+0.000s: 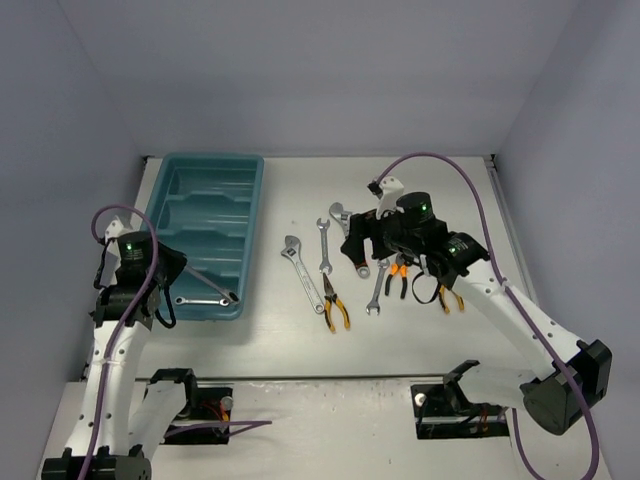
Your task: Sort the tools into containers
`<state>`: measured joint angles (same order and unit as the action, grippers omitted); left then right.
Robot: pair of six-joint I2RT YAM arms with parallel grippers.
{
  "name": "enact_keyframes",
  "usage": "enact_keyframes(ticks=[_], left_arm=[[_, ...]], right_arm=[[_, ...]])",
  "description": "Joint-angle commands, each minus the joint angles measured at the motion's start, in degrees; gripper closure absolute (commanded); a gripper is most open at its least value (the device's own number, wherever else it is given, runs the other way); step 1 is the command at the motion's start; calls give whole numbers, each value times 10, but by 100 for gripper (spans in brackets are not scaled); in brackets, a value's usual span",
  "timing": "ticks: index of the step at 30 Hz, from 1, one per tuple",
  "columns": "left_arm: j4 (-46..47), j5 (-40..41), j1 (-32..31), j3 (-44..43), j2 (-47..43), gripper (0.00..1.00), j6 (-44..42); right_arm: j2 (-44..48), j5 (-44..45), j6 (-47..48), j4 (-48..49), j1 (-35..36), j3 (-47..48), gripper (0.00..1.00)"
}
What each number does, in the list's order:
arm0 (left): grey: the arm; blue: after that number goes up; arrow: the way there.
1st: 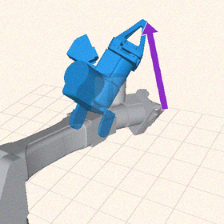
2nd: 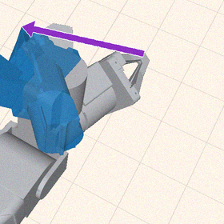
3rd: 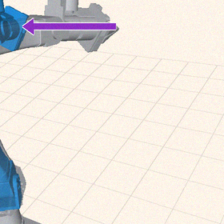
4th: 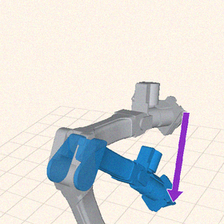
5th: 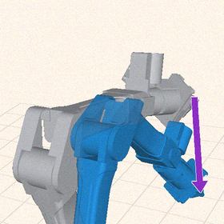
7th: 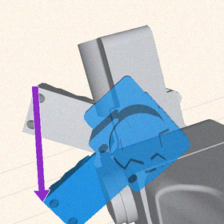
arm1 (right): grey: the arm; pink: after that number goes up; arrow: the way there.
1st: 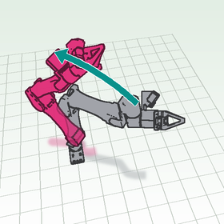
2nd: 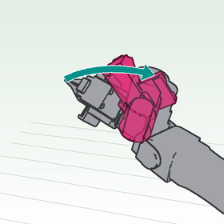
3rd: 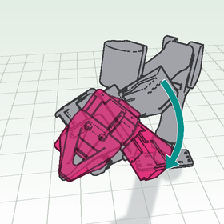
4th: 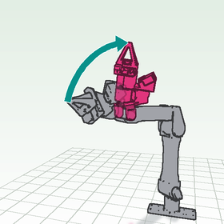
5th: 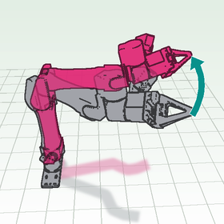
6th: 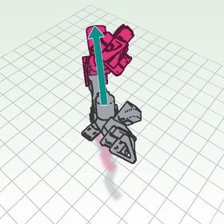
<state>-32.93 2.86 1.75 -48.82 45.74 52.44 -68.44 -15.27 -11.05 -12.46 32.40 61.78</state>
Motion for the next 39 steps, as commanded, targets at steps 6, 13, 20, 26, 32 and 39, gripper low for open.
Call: enact_keyframes(ticks=[6, 13, 20, 26, 32, 39], left_arm=[[94, 36, 54, 62, -20, 100, 56], [98, 52, 60, 115, -18, 94, 102], [47, 81, 60, 122, -18, 46, 125], [-8, 95, 60, 90, -23, 26, 119], [-46, 62, 57, -1, 19, 25, 54], [-78, 52, -156, -146, 134, 25, -11]], right_arm=[[44, -39, 9, 20, -13, -23, 21], [59, -41, 14, 16, -20, -43, 21], [65, -27, 16, 14, -31, -57, 21], [64, -2, 11, 12, -40, -62, 21], [63, 27, -5, 10, -68, -60, 21], [59, 63, -28, 8, -116, -59, 22]])
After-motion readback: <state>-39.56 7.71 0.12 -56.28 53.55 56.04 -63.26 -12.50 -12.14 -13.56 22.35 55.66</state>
